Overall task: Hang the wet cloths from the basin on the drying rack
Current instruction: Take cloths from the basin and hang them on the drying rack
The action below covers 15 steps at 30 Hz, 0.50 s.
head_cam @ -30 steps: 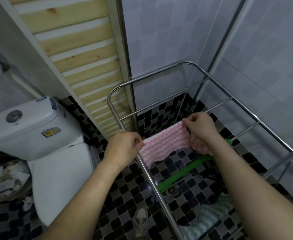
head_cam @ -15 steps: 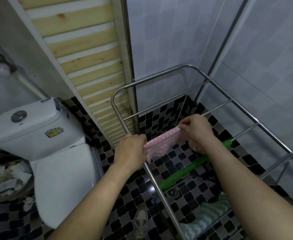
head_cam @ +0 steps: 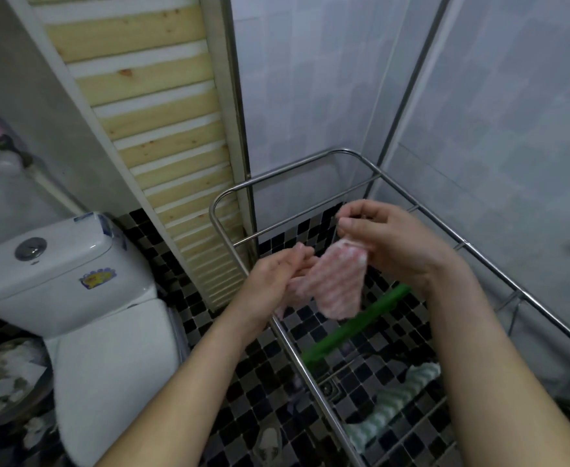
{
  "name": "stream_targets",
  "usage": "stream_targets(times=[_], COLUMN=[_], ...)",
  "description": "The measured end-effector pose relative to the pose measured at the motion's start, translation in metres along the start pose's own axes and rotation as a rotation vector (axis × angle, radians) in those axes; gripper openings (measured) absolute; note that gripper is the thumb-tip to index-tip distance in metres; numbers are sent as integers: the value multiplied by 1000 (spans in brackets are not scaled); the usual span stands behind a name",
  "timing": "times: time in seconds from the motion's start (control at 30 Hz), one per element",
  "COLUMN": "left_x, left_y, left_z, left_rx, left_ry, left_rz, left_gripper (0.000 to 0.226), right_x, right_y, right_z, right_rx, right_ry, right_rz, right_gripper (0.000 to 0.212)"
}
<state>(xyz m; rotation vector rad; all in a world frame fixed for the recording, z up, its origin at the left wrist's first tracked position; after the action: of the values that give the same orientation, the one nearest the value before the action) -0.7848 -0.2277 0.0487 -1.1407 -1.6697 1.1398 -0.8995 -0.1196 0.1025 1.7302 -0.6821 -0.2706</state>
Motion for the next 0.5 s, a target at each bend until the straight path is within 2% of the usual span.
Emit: stream_targets(times=[0.07,0.13,0.23,0.3,0.37,0.5], left_x=[10,11,0,-12,-21,-31], left_y=[-5,-10,-18,-26,-40,-74], left_z=[2,2,-2,-6,-10,-14], left_rx=[-26,-25,12,74,137,311], left_ry=[80,87,20,-63,-138,-240], left_rz=[-64,-105,-54,-1,8,207], left_gripper=[58,49,31,25,20,14], right_x=[12,21,31,34,36,38], right_y=[-1,-1,6,10,13,36], right_z=[0,1,-2,-7,-9,-2], right_rx=[-9,-26,-39,-25,-4,-183], right_ry=[117,196,227,217,174,-59], right_rz=[93,125,110,-63,-368,-852], right_gripper=[37,47,50,51,49,11])
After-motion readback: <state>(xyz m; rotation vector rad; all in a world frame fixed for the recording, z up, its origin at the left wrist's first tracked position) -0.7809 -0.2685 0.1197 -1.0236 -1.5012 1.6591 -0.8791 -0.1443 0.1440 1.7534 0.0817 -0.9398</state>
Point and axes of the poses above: each hand's wrist, its own z-axis towards the middle knuckle, its own x-axis out of the palm, y = z × x, the point moved 7 cm from there along z, towards the middle knuckle, and after that the axes turned 4 degrees about y, right-handed, at the moved point
